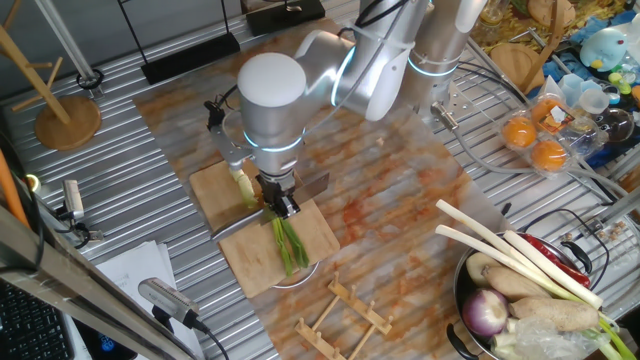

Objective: Chop the scallions

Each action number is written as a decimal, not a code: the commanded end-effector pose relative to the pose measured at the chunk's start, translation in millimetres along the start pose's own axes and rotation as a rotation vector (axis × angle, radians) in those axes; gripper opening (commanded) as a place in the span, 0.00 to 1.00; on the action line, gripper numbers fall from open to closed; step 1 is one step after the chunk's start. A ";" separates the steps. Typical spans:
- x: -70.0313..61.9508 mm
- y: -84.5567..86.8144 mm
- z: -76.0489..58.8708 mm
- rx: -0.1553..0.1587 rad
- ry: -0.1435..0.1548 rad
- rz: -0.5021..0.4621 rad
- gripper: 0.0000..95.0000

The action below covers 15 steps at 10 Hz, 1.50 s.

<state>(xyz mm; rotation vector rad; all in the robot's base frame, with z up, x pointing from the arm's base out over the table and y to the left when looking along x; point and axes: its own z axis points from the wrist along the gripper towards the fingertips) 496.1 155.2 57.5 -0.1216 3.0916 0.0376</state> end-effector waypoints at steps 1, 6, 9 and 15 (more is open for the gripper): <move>-1.6 -0.4 6.8 0.004 -0.008 0.000 0.00; -3.6 -0.3 11.6 0.004 -0.005 0.006 0.00; -3.7 -0.4 13.5 -0.001 0.007 0.011 0.00; -4.2 -0.2 21.4 -0.006 -0.004 0.011 0.00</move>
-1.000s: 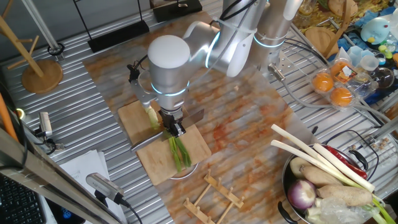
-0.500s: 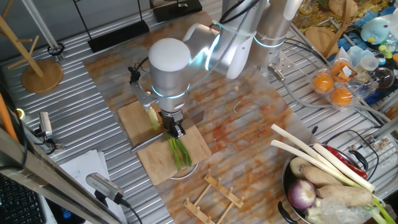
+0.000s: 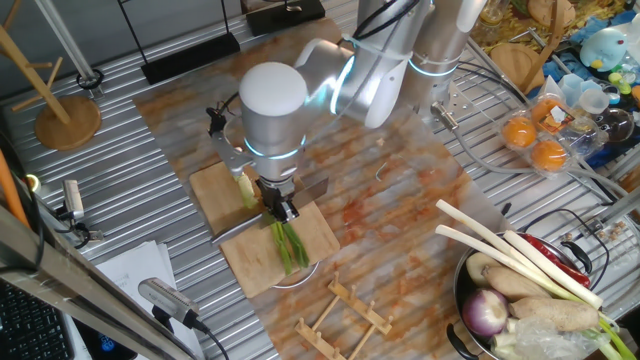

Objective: Chop the scallions

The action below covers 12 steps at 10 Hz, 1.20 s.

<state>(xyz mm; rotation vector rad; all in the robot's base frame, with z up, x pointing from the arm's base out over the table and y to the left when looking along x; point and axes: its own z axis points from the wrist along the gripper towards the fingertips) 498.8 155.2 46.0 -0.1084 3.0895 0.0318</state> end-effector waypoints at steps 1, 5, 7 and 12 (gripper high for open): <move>-3.8 0.8 12.0 -0.011 -0.004 0.004 0.00; -15.7 0.6 4.8 -0.007 -0.002 -0.004 0.00; -22.6 1.6 1.5 -0.009 -0.006 -0.008 0.00; -27.5 2.3 9.1 -0.006 -0.008 -0.019 0.00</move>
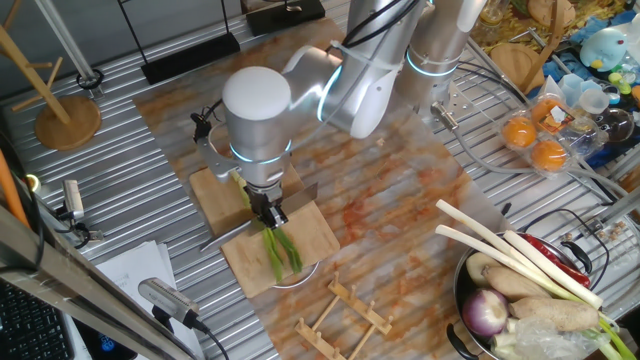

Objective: Chop the scallions

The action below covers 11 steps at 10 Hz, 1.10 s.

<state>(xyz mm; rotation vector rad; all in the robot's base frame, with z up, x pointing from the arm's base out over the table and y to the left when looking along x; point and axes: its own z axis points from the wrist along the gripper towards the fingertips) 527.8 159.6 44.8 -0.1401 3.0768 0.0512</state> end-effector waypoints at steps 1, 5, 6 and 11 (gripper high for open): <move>2.6 -0.3 5.9 0.004 0.016 0.000 0.00; 10.8 -0.9 9.7 0.002 0.017 -0.004 0.00; 14.0 -1.1 11.6 -0.003 0.018 -0.003 0.00; 23.1 -0.8 19.4 0.011 0.035 -0.007 0.00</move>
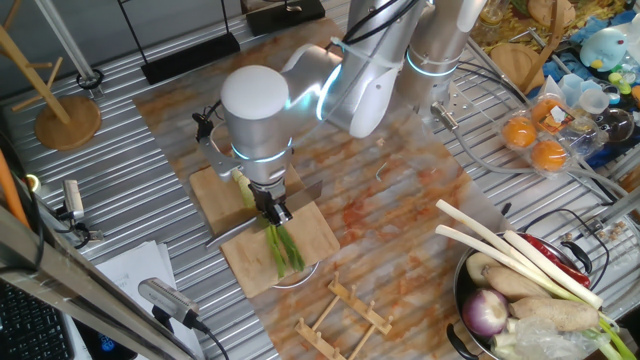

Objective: Chop the scallions

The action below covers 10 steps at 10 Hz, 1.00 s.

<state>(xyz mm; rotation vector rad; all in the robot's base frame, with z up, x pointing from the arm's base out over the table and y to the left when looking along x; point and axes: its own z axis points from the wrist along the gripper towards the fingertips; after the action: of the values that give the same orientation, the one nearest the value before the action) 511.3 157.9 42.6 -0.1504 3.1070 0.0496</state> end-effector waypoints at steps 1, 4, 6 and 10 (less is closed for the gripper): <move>5.5 -0.7 17.7 0.009 0.004 -0.001 0.00; 1.7 0.2 24.3 0.006 0.005 0.007 0.00; -8.7 -0.5 16.1 0.017 0.027 0.006 0.00; -21.9 0.9 16.4 0.007 0.063 0.026 0.00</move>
<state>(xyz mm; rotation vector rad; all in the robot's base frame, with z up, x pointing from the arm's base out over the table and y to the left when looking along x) 535.4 161.1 40.9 -0.1110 3.1886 0.0395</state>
